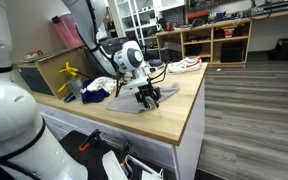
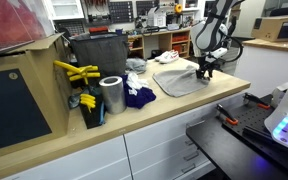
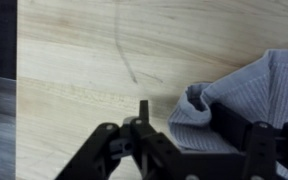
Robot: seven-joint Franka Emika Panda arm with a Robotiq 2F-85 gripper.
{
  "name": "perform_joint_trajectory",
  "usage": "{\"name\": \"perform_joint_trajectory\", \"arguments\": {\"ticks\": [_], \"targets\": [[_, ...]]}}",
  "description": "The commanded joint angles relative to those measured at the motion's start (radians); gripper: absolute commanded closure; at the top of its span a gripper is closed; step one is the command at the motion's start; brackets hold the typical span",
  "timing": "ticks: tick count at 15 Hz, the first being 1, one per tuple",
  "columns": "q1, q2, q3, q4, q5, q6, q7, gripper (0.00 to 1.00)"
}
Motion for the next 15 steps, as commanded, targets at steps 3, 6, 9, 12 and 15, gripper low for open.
{"name": "perform_joint_trajectory", "arguments": {"ticks": [3, 6, 9, 12, 15], "targets": [[0.018, -0.027, -0.009, -0.005, 0.027, -0.017, 0.007, 0.8], [0.025, -0.077, -0.016, -0.008, 0.01, -0.061, 0.001, 0.99], [0.034, -0.164, -0.016, 0.001, -0.025, -0.177, -0.012, 1.0], [0.048, -0.262, 0.008, 0.026, -0.116, -0.38, -0.027, 0.99], [0.046, -0.339, 0.068, 0.031, -0.174, -0.565, -0.113, 0.99]]}}
